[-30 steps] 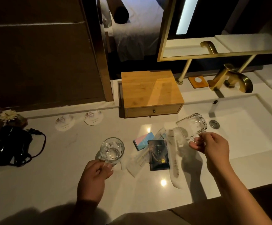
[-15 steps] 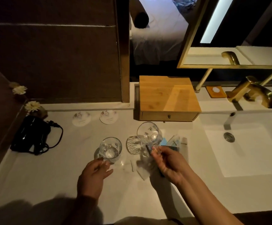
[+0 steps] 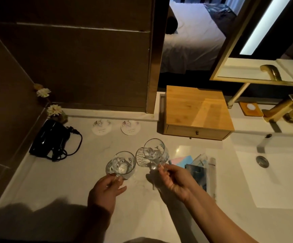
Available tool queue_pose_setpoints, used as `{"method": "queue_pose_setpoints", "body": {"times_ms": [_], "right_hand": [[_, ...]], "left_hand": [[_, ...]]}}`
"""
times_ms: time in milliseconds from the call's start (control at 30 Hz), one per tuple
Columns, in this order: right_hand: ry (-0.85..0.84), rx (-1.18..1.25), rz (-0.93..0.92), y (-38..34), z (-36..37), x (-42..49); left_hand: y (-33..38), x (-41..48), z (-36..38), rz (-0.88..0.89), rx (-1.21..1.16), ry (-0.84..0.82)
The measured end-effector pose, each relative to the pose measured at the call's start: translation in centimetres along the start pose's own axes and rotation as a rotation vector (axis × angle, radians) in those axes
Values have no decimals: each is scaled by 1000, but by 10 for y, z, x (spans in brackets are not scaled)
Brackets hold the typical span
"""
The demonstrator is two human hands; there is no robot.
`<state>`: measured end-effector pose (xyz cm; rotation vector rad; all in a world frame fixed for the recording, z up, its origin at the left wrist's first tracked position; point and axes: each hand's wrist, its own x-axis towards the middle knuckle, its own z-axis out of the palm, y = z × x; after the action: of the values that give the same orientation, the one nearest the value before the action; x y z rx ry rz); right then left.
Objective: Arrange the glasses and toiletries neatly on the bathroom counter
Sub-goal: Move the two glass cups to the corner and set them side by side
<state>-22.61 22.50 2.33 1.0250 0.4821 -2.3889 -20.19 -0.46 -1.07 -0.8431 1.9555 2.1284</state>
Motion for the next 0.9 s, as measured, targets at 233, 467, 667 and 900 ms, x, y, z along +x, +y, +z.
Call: {"method": "queue_pose_setpoints", "body": {"times_ms": [233,467,667,900], "right_hand": [[12,90,42,-2,9,9],[7,114,92,1,14,8],[31,130,79,4,12,12],[70,103,59,4,7,12]], "left_hand": [[0,4,-2,-2,14,3],[-1,4,-3,14,4,15],[-1,2,-3,4,27,2],[0,-8,-2,-31,61,-2]]}}
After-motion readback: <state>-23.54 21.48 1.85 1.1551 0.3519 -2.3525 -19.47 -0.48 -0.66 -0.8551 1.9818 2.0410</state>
